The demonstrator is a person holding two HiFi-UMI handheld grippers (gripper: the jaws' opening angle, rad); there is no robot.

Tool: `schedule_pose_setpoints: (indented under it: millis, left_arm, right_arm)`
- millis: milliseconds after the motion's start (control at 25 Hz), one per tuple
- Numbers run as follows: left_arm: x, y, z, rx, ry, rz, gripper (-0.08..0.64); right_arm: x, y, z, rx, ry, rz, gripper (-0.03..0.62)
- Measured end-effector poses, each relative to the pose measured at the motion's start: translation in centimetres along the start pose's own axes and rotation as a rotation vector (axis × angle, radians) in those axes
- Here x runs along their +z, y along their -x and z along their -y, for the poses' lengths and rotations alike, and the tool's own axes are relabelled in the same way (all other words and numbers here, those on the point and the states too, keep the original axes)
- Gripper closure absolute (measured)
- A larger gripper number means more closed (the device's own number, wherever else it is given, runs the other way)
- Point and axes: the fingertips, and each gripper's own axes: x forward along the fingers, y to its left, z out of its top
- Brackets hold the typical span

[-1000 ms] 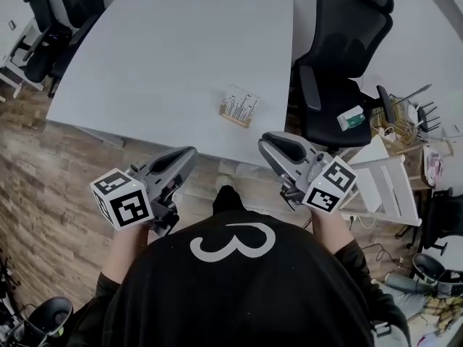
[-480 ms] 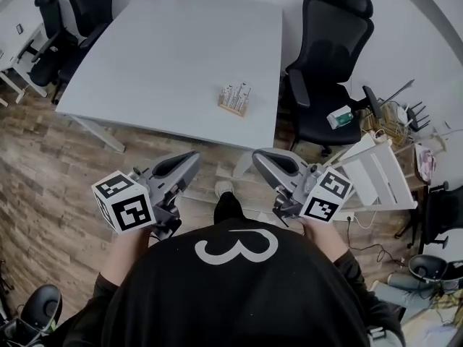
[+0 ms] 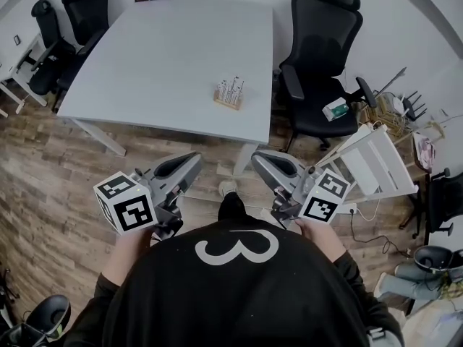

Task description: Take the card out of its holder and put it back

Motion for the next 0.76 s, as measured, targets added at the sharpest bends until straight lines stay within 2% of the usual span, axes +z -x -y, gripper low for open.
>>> schedule_pose_setpoints:
  millis: [760]
  left_arm:
    - [-0.9,1.2,0.2,-0.013,0.026,-0.003,0.546]
  right_arm:
    - [-0.7,-0.1,-1.2,-0.035,0.018,-0.02,0.584]
